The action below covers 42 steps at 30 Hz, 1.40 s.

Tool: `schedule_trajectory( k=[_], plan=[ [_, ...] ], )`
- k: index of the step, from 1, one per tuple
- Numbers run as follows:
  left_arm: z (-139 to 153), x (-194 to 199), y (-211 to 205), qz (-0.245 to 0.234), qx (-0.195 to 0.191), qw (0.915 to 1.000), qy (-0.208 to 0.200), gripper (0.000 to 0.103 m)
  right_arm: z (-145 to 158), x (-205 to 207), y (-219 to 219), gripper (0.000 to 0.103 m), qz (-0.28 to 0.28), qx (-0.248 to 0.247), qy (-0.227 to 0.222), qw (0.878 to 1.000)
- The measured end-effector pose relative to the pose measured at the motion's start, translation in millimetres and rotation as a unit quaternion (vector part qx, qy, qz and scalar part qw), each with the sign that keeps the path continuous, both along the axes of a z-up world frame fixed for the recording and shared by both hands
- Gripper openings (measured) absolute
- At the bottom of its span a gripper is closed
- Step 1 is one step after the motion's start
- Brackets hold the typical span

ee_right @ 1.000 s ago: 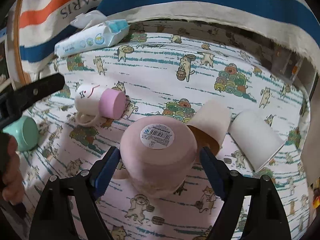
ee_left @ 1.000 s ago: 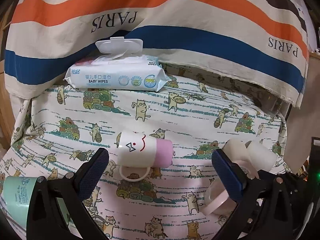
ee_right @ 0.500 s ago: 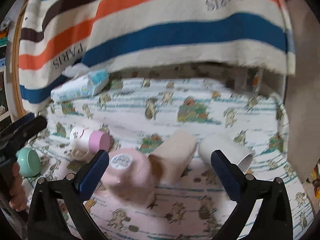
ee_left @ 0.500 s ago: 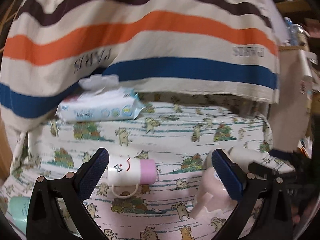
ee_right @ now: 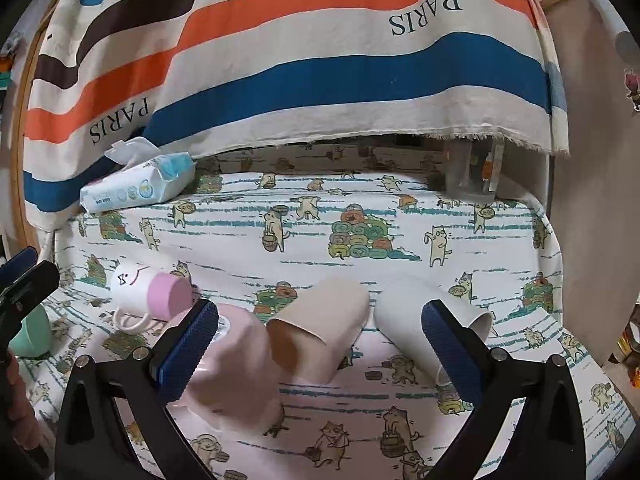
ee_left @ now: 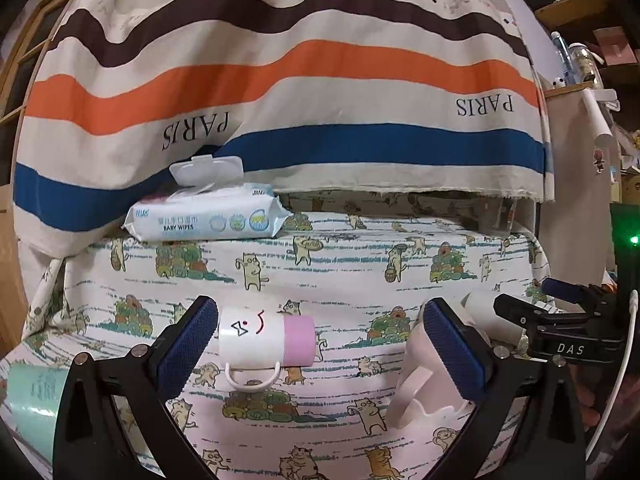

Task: Flip cup upside down

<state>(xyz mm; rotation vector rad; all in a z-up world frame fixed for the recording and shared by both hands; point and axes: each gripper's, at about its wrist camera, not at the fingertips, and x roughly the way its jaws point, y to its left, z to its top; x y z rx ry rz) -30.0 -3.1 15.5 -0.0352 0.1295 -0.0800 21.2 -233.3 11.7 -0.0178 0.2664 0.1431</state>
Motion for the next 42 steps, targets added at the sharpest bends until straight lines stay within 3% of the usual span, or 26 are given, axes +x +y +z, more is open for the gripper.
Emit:
schedule_trajectory(
  k=[6, 14, 42],
  plan=[
    [-5.3, 5.7, -0.3, 0.007, -0.005, 0.9998, 0.019, 0.102, -3.7, -1.0, 1.1, 0.103, -0.001, -0.007, -0.001, 1.000],
    [-17.6, 31.1, -12.4, 0.008, 0.025, 0.9953, 0.093, 0.102, -4.9, 0.8, 1.2, 0.103, -0.004, -0.011, 0.003, 1.000],
    [-15.6, 26.1, -7.9, 0.032, 0.019, 0.9957, 0.085, 0.102, -5.8, 2.5, 1.7, 0.103, -0.017, -0.014, 0.010, 1.000]
  ],
)
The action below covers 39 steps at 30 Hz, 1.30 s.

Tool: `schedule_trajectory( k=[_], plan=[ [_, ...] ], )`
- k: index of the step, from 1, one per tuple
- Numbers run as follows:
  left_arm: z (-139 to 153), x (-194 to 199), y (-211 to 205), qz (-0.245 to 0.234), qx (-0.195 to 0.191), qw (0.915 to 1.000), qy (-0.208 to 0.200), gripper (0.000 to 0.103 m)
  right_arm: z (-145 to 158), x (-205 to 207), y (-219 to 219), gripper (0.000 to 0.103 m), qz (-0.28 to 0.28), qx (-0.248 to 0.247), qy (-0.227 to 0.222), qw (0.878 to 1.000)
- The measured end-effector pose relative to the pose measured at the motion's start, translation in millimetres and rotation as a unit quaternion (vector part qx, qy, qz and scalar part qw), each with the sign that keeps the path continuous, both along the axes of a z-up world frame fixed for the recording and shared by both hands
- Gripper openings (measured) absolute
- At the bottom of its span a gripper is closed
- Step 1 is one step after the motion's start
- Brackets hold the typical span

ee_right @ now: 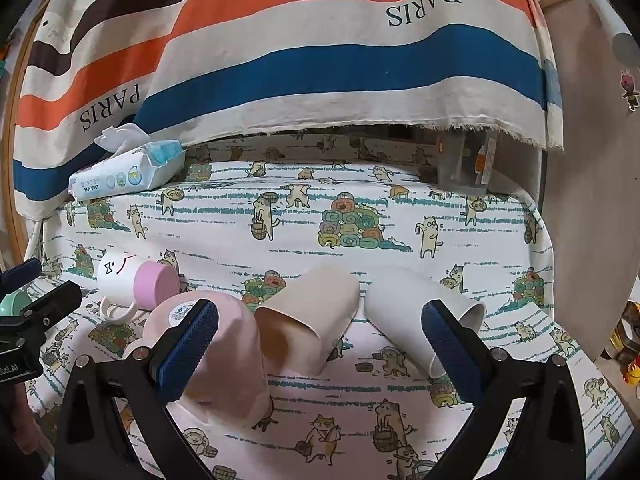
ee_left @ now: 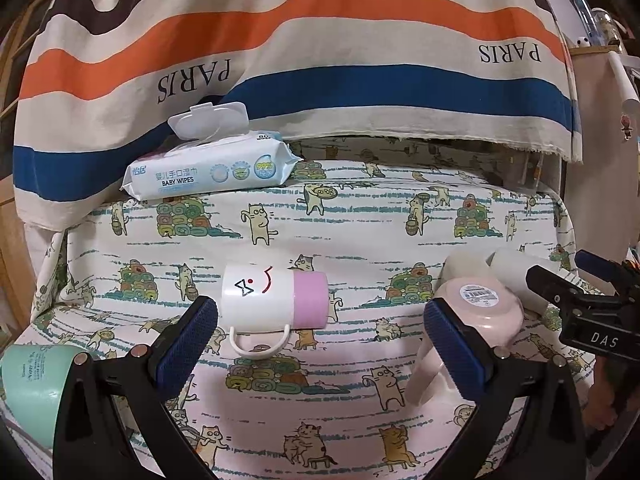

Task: Flip cup upside down

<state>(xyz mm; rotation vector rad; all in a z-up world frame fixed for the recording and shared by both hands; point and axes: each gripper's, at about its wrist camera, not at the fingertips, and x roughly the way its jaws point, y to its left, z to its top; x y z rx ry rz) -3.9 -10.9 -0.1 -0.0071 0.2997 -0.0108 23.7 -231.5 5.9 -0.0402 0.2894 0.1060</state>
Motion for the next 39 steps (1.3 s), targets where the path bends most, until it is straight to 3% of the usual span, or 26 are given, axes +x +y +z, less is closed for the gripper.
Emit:
schedule_trajectory(
  k=[39],
  plan=[
    [-0.9, -0.9, 0.2, 0.000, 0.009, 1.0000, -0.002, 0.102, 0.2, -3.2, 2.5, 0.103, -0.002, -0.004, -0.005, 1.000]
  ],
)
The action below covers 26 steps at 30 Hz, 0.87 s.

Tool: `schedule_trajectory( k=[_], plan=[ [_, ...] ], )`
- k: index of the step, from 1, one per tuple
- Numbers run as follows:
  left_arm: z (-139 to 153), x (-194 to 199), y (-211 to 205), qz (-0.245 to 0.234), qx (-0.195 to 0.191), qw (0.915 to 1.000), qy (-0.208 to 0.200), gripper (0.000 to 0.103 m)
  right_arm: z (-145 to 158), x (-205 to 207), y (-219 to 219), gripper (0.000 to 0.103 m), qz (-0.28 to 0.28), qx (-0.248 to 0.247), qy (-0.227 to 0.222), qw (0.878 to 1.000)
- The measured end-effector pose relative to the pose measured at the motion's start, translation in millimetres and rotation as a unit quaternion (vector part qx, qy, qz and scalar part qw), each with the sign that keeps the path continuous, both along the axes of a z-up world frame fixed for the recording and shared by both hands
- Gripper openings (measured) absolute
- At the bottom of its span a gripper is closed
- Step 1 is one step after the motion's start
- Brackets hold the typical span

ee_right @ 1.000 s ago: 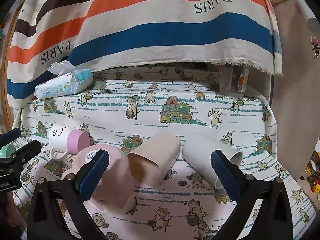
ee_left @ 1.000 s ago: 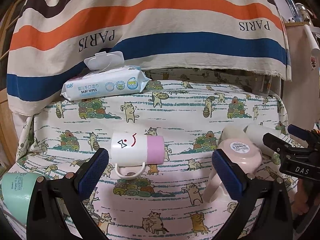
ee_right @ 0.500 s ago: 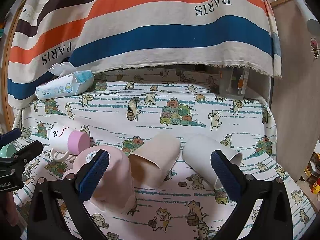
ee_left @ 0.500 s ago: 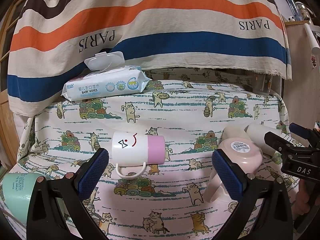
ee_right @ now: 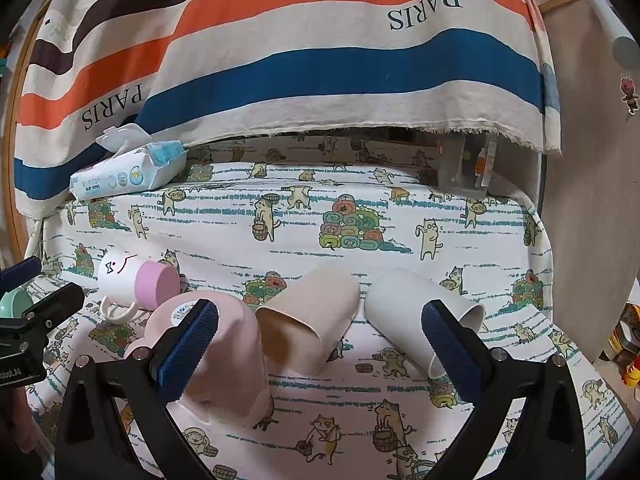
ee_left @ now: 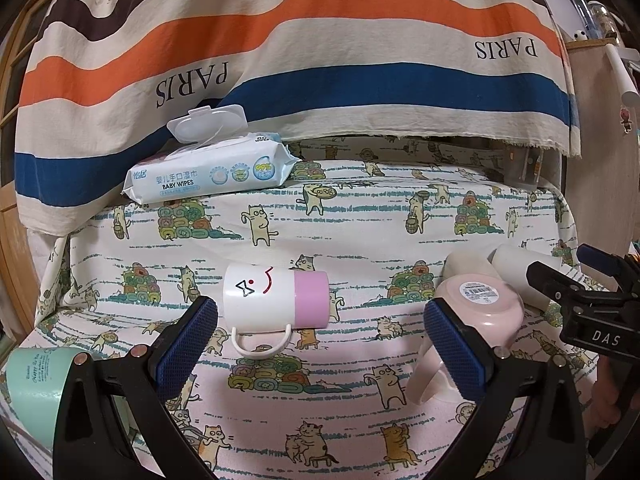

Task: Flip cup upside down

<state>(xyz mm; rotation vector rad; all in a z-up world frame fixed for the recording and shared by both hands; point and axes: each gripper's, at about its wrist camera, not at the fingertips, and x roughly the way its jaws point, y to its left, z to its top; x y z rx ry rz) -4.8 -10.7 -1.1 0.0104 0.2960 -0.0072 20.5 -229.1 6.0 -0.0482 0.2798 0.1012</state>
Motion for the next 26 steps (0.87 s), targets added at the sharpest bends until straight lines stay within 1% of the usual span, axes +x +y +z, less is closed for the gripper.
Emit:
schedule_trajectory(
  k=[26],
  plan=[
    [-0.1, -0.1, -1.3, -0.002, 0.003, 1.0000, 0.002, 0.102, 0.4, 0.1, -0.6, 0.103, -0.001, 0.001, -0.002, 1.000]
  ],
)
